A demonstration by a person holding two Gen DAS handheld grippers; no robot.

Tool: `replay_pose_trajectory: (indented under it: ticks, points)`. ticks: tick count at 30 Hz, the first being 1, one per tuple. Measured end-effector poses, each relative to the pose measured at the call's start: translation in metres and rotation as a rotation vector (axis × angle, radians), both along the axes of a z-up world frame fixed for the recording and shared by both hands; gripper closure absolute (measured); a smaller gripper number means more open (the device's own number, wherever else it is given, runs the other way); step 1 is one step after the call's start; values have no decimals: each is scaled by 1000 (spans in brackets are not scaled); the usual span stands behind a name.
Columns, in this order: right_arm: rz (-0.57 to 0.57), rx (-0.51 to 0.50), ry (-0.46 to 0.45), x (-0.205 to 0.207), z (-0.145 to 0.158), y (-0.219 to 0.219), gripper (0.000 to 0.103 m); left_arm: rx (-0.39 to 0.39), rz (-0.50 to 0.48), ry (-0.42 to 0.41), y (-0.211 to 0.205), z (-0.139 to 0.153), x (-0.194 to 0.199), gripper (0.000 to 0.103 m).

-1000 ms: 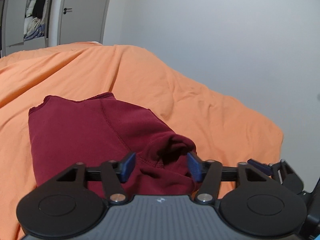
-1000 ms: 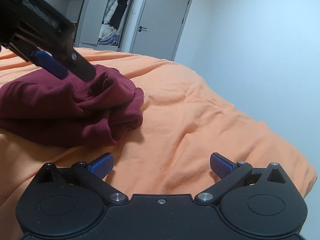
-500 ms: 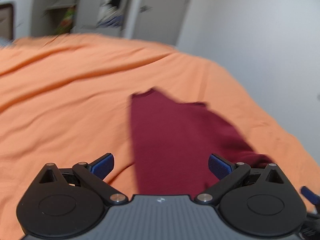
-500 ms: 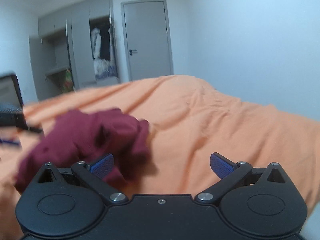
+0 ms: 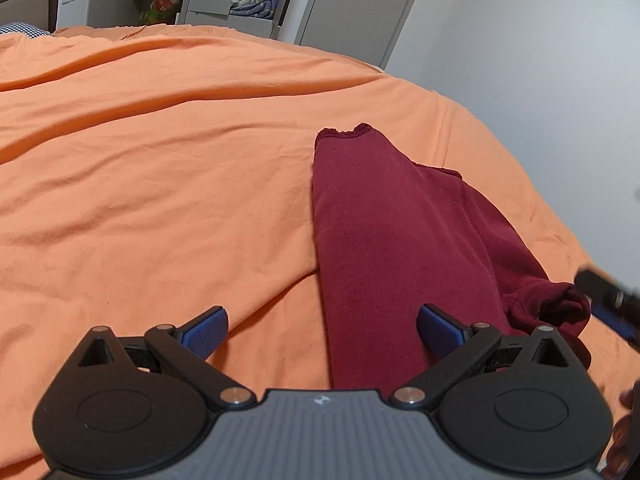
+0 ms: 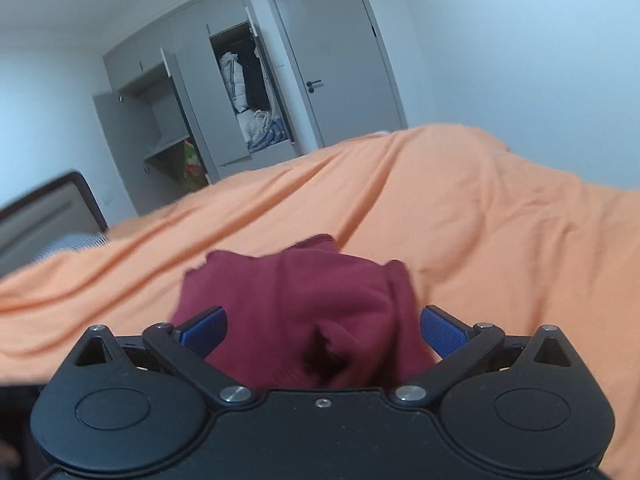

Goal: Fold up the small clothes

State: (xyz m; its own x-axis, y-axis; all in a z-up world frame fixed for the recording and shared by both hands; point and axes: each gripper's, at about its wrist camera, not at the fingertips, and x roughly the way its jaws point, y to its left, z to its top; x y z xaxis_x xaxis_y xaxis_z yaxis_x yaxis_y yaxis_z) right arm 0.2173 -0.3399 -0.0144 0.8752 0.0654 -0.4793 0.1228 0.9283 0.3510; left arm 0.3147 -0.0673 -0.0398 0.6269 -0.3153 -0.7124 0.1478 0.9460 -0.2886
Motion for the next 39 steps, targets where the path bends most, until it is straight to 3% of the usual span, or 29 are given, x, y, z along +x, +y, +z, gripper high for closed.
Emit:
replay_pose_trajectory:
  ticks: [4,6,11,14,16,20,21,23,26,28,31,36,39]
  points:
    - [-37,44,126,26,-9,-6,2,3,4,-3,0,0,-3,1]
    - [-39,69,146,34,-14,-11,7,4,2,-4,0,0,-4,1]
    - [-51,258,126,40,-20,-39,16,8,1,-9,1,0,-6,1]
    - [-49,230,129,39,-20,-39,34,16,1,-15,0,-1,-8,1]
    - [-43,203,146,38,-22,-36,55,21,-1,-19,-1,-1,-9,1]
    - [-17,153,155,38,-26,-29,74,22,-2,-18,0,-1,-11,1]
    - [-7,131,149,38,-25,-28,89,21,-1,-17,0,-1,-10,1]
    - [3,69,116,35,-19,-25,94,21,-1,-17,0,0,-10,1]
    - [7,-34,50,31,-5,-25,96,40,5,-42,-2,8,-12,1]
    - [-2,-76,27,28,1,-27,97,70,13,-100,-5,14,-17,0]
    - [-26,-74,43,28,-6,-36,97,109,-14,-152,-11,18,-22,0]
    - [-45,-56,119,34,-37,-39,93,87,-35,-79,-13,4,-19,1]
    - [-55,-69,101,28,-36,-35,77,81,-24,-53,-11,0,-17,1]
